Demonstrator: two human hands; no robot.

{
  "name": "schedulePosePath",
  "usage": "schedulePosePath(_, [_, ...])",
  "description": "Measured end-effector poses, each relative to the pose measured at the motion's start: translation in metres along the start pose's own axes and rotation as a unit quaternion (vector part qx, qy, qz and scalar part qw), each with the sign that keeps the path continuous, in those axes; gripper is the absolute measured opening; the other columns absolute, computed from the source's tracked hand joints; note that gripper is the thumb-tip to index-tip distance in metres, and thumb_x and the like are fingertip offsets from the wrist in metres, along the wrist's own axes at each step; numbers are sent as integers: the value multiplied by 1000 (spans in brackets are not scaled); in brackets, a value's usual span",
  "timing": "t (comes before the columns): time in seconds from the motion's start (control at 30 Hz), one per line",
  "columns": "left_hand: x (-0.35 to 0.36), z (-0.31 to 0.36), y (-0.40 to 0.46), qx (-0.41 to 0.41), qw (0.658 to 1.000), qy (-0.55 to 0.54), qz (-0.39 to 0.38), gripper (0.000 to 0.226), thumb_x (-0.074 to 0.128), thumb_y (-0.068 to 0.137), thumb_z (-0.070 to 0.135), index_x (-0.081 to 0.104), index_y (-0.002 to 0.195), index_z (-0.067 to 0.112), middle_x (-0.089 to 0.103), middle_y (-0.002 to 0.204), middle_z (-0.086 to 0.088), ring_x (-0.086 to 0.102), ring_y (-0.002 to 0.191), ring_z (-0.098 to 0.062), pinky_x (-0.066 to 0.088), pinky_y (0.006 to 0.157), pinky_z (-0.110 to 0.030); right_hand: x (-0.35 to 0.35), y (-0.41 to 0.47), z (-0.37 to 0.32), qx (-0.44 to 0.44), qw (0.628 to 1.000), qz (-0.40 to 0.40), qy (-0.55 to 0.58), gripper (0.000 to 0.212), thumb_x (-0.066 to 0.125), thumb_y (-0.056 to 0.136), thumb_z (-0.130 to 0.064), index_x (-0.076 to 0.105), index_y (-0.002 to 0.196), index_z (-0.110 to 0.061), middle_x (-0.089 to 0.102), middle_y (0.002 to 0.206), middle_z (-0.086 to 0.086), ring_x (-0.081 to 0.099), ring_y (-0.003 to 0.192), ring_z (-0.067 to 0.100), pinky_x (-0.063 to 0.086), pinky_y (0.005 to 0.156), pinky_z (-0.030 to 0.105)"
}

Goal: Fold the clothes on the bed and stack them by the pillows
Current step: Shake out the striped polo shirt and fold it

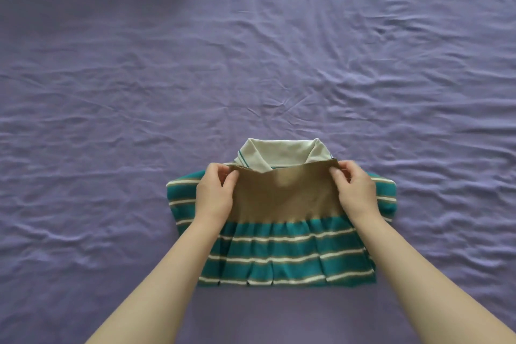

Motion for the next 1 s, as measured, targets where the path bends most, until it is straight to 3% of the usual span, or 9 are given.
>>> schedulePosePath(0.13, [-2, 15, 5, 23, 999, -23, 40, 11, 49, 97, 32, 44, 97, 21, 52, 82, 14, 51, 75, -3, 39, 62, -23, -3, 10, -9, -35, 997, 62, -20, 16, 48, 97, -24, 59, 102, -12, 60, 88, 0, 51, 80, 19, 32, 66, 29])
schedulePosePath(0.27, [6, 26, 12, 28, 997, 61, 43, 24, 49, 97, 31, 48, 114, 15, 56, 106, 0, 54, 99, -21, 45, 81, -37, 0, 20, -11, -40, 995, 29, -89, 20, 51, 95, -21, 58, 111, -12, 62, 105, 7, 55, 96, 25, 40, 76, 33])
schedulePosePath(0.37, [22, 35, -8, 177, 963, 192, 65, 32, 56, 92, 19, 54, 123, 10, 54, 123, -9, 50, 113, -27, 42, 97, -42, -6, 10, -5, -99, 983, 40, -147, 29, 58, 88, -12, 57, 118, -12, 60, 112, 8, 51, 107, 27, 38, 89, 36])
schedulePosePath(0.53, [78, 40, -59, 446, 857, 247, -74, 34, 69, 77, 3, 69, 110, 10, 65, 121, -13, 57, 119, -32, 42, 102, -52, -37, 6, 26, -84, 962, 15, -261, 46, 66, 85, -24, 53, 128, -11, 58, 124, 9, 46, 121, 29, 30, 101, 44])
schedulePosePath(0.6, [101, 42, -70, 458, 827, 297, -132, 38, 60, 90, 27, 60, 127, 18, 53, 137, -10, 44, 132, -29, 32, 111, -50, -50, 14, 36, -58, 960, -8, -274, 50, 64, 86, -35, 52, 129, -12, 56, 128, 8, 45, 122, 29, 33, 101, 43])
schedulePosePath(0.67, [122, 41, -73, 418, 800, 382, -199, 57, 32, 97, 52, 29, 148, 26, 22, 157, -6, 13, 146, -26, 6, 119, -50, -60, 21, 41, -66, 962, -47, -262, 46, 55, 91, -38, 53, 129, -12, 56, 129, 7, 44, 123, 29, 34, 102, 42])
schedulePosePath(0.77, [142, 36, -71, 381, 772, 454, -231, 68, 11, 94, 64, -3, 151, 30, -11, 160, -3, -19, 145, -24, -21, 112, -50, -69, 24, 47, -99, 956, -110, -253, 43, 49, 95, -30, 49, 134, -10, 53, 133, 10, 44, 124, 31, 31, 104, 39])
schedulePosePath(0.9, [144, 47, -77, 352, 796, 443, -213, 67, 15, 95, 62, 5, 152, 28, -4, 160, -3, -13, 146, -24, -14, 115, -50, -78, 13, 57, -28, 976, -96, -193, 61, 61, 89, -30, 36, 142, -11, 48, 136, 11, 44, 125, 28, 33, 102, 35])
schedulePosePath(1.0, [142, 64, -88, 268, 899, 306, -163, 60, 25, 98, 54, 24, 149, 23, 17, 158, -2, 12, 145, -22, 9, 117, -41, -77, -3, 60, 70, 990, -76, -95, 66, 68, 83, -36, 39, 138, -12, 53, 131, 10, 50, 118, 23, 40, 90, 26])
Point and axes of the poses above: each hand's wrist, its own y-axis towards the middle knuckle, its own x-axis out of the palm, z = x × y, the point moved 2 cm from there along y, towards the middle knuckle
